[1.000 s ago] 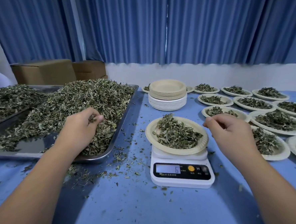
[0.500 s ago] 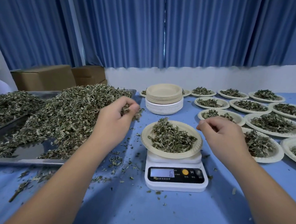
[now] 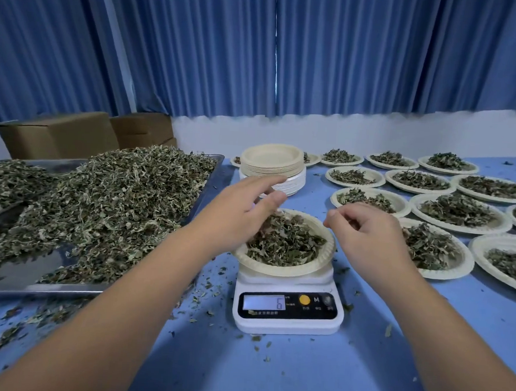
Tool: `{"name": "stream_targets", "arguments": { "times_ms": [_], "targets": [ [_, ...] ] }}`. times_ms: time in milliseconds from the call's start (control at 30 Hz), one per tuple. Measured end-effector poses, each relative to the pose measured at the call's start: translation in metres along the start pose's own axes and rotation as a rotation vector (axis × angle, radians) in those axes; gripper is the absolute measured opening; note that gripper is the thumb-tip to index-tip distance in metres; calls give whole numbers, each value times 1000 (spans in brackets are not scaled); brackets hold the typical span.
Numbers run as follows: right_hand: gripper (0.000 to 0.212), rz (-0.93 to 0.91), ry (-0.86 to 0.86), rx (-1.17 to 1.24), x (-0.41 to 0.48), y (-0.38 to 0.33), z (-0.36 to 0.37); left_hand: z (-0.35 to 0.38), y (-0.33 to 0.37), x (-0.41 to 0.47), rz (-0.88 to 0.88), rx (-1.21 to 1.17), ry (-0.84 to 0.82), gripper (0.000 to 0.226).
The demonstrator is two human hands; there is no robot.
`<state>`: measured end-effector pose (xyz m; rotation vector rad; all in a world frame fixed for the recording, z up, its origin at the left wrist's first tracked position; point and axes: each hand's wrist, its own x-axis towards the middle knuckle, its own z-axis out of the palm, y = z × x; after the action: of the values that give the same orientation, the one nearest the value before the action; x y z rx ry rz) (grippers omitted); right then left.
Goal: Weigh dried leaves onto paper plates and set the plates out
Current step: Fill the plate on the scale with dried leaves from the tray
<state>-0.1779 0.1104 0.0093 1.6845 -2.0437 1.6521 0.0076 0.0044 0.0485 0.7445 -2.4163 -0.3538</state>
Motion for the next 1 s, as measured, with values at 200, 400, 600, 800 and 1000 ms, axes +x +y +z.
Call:
{"name": "stream_targets", "arguments": {
  "times_ms": [200, 400, 600, 800, 1000],
  "targets": [
    [27, 25, -36, 15, -1, 1, -2, -20, -33, -37, -77, -27, 228, 40],
    [26, 20, -31, -1, -2, -4, -4, -42, -82, -71, -485, 308, -59, 27],
    [29, 42, -9, 9, -4, -4, -3, -50, -92, -76, -571, 232, -91, 27],
    [29, 15, 1, -15, -4, -2, -3, -51, -90, -78, -572, 378, -289, 48],
    [29, 8, -5, -7, -5, -3, 0, -52, -91, -78, -595, 372, -252, 37]
  ]
}}
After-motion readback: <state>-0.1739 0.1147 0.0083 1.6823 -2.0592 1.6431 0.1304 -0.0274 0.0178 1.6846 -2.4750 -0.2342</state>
